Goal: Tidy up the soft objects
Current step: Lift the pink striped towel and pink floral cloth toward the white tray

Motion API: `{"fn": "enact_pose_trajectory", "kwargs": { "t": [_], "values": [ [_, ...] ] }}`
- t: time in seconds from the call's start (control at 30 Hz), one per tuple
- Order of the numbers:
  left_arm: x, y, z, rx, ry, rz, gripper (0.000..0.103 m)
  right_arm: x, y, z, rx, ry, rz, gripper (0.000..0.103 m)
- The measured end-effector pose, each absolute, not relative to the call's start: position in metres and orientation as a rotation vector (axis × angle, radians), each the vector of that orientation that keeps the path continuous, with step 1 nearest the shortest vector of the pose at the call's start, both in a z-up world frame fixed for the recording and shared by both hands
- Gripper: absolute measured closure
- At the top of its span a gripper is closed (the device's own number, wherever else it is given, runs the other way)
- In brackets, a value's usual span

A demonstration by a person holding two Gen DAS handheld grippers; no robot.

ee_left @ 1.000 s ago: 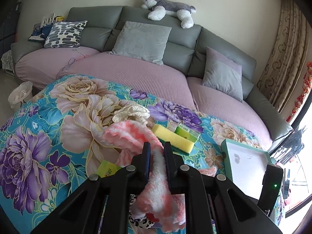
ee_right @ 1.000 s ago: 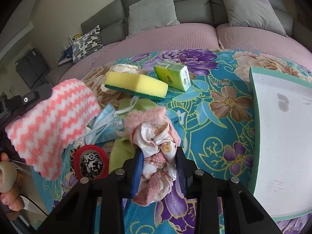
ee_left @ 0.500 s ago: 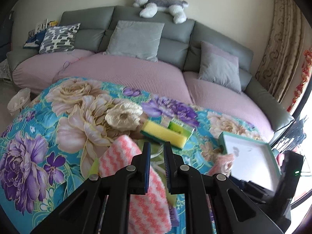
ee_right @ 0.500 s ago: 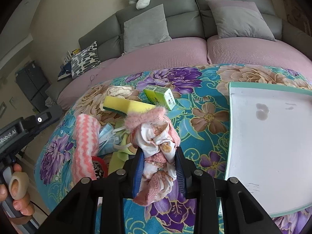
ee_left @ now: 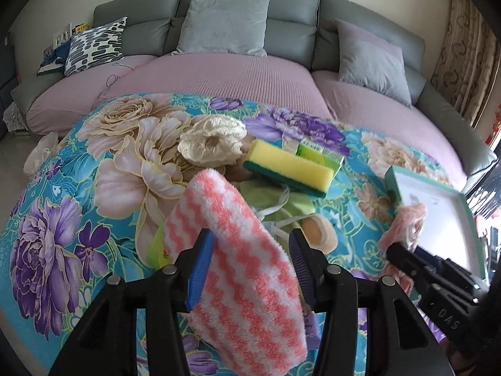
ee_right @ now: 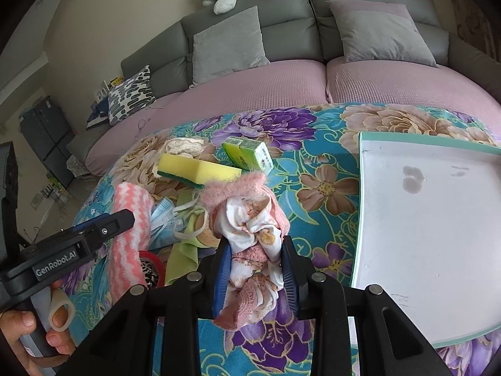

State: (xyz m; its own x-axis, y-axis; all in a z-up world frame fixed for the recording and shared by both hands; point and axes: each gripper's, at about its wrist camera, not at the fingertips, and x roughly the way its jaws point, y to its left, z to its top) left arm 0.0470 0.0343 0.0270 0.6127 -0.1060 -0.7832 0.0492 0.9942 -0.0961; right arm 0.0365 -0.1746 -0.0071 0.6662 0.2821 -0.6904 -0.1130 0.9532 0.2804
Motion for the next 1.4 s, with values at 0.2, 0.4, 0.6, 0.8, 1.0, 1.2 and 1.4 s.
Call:
{"fn": "enact_pose_trajectory", "kwargs": {
  "t": [0.2, 0.4, 0.6, 0.8, 1.0, 1.2, 1.4],
  "values": [
    [0.054, 0.03, 0.007, -0.028, 0.975, -0.064, 0.051, 0.038, -0.172, -0.008, 0.213, 0.824, 0.223, 0.07],
    [0.06, 0.028, -0.011, -0.002, 1.018, -0.042, 0.051, 0.04, -0.171, -0.012, 0.209, 0.839, 0.217, 0.07],
    [0.059, 0.03, -0.008, -0.021, 1.003, -0.053, 0.074, 0.04, -0.171, -0.014, 0.208, 0.849, 0.213, 0.07],
    [0.053, 0.04, 0.013, -0.075, 0.928, -0.07, 0.087, 0.04, -0.17, -0.015, 0.205, 0.855, 0.21, 0.07],
    [0.044, 0.049, 0.038, -0.134, 0.847, -0.096, 0.088, 0.04, -0.171, -0.014, 0.204, 0.848, 0.211, 0.07],
    [0.028, 0.05, 0.067, -0.145, 0.757, -0.136, 0.088, 0.036, -0.174, -0.005, 0.213, 0.815, 0.209, 0.07],
    [0.031, 0.041, 0.069, -0.128, 0.766, -0.153, 0.088, 0.035, -0.182, 0.001, 0.216, 0.797, 0.198, 0.07]
  ]
}}
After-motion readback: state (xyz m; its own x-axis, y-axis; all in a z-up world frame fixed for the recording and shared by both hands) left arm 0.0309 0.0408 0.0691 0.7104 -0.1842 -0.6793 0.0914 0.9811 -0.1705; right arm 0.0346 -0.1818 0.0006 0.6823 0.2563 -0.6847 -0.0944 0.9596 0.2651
